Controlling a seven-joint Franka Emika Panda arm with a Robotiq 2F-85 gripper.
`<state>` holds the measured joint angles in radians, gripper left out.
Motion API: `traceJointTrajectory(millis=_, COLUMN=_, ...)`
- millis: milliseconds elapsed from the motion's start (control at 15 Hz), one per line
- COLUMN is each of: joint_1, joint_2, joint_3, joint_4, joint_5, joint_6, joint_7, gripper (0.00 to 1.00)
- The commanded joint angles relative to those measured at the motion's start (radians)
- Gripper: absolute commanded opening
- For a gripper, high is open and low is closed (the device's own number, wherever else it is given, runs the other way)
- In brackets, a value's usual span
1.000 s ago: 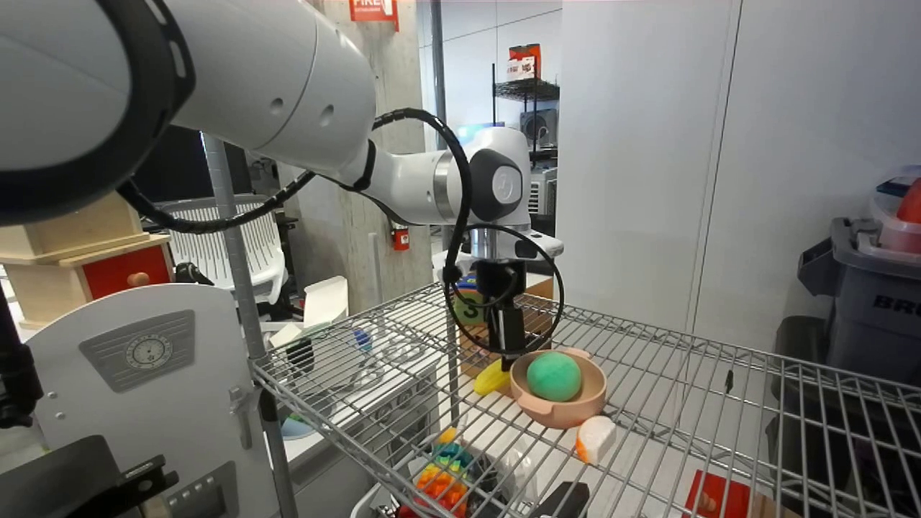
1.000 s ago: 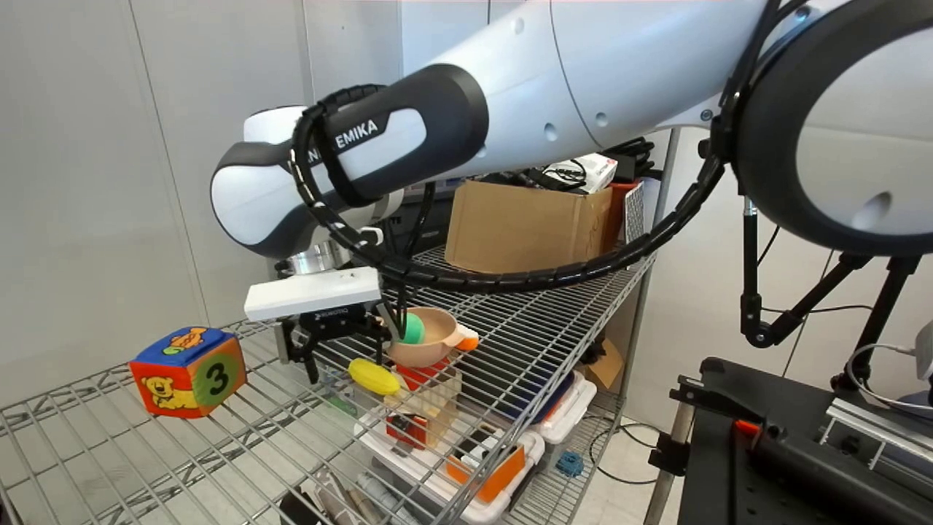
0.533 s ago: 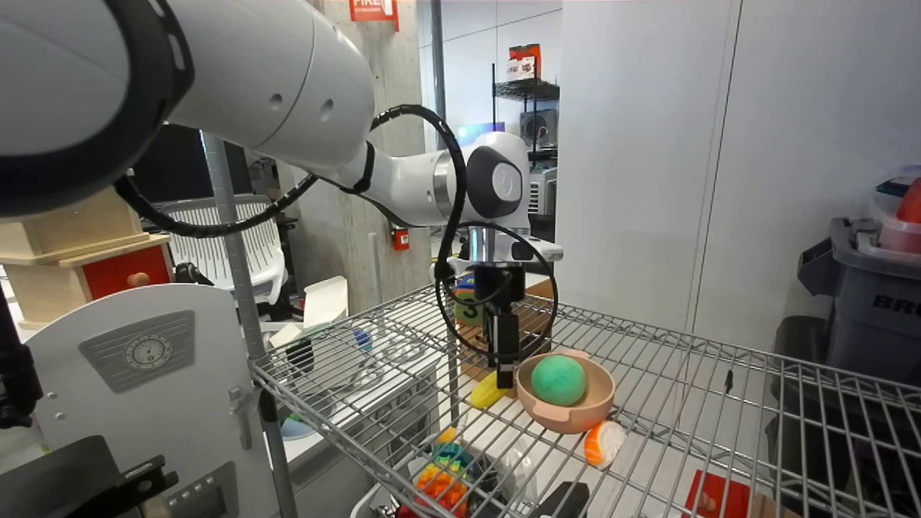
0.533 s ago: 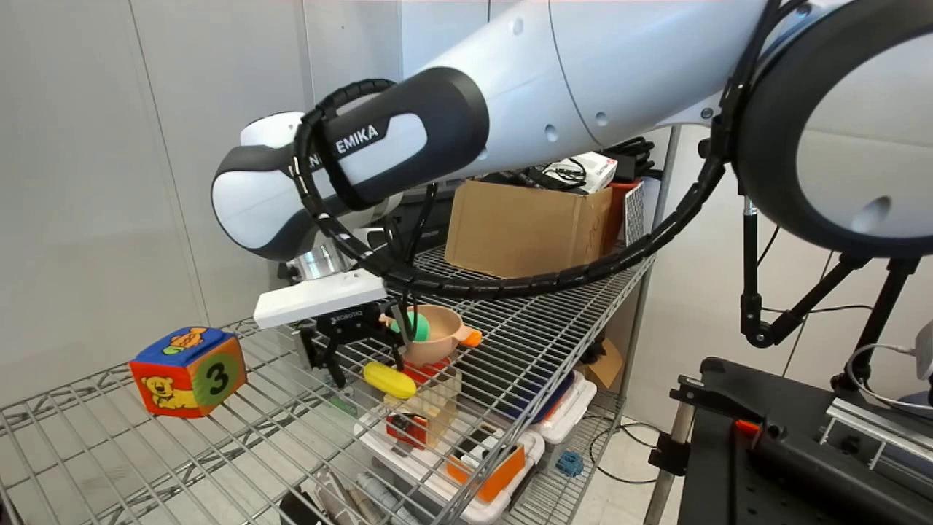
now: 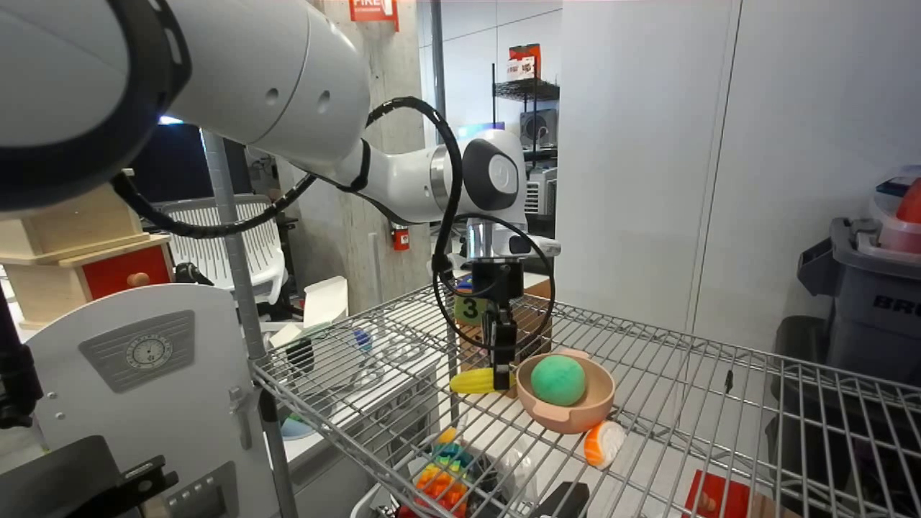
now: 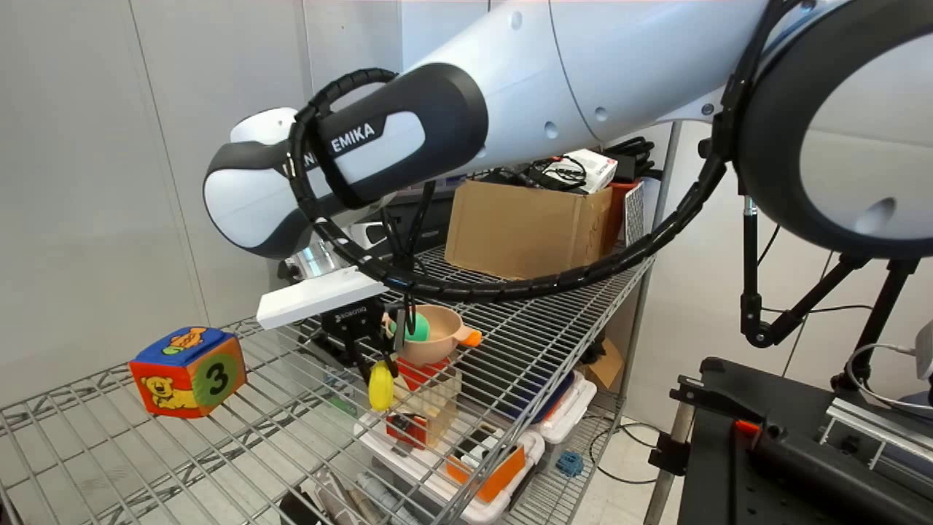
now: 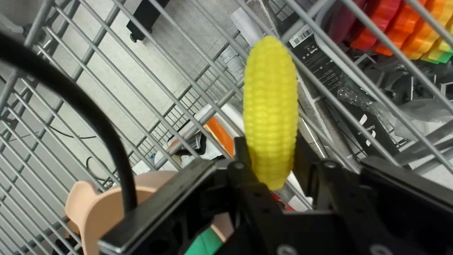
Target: Remove the plush toy in the bowl and put the other toys in the bowl
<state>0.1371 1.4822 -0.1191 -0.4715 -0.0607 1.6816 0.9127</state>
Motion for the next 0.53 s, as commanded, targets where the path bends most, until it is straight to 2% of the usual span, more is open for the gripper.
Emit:
traceJointTrajectory(millis=0, joint_1=0.008, joint_2=0.021, joint_3=0.003, joint_4=0.044, joint_5=-0.013, joint_6=-0.021, joint_7=0.002, gripper=0.09)
traceJointTrajectory(millis=200, joint_1=0.009, joint_2=0.019, joint_3=0.004, joint_4=0.093, joint_5=-0.008, joint_6=-0.024, joint_7=-0.009, gripper=0.09)
traceJointTrajectory(millis=267, joint_1=0.013, joint_2=-0.038, joint_3=0.004, joint_4=0.022, joint_5=-0.006, joint_6=0.021, joint_7=-0.006, gripper=0.09)
traceJointTrajectory(millis=467, joint_1=0.0, joint_2=-0.087, joint_3=0.002, joint_4=0.035, joint_5=-0.003, joint_6=0.071, joint_7=-0.003, gripper=0.09)
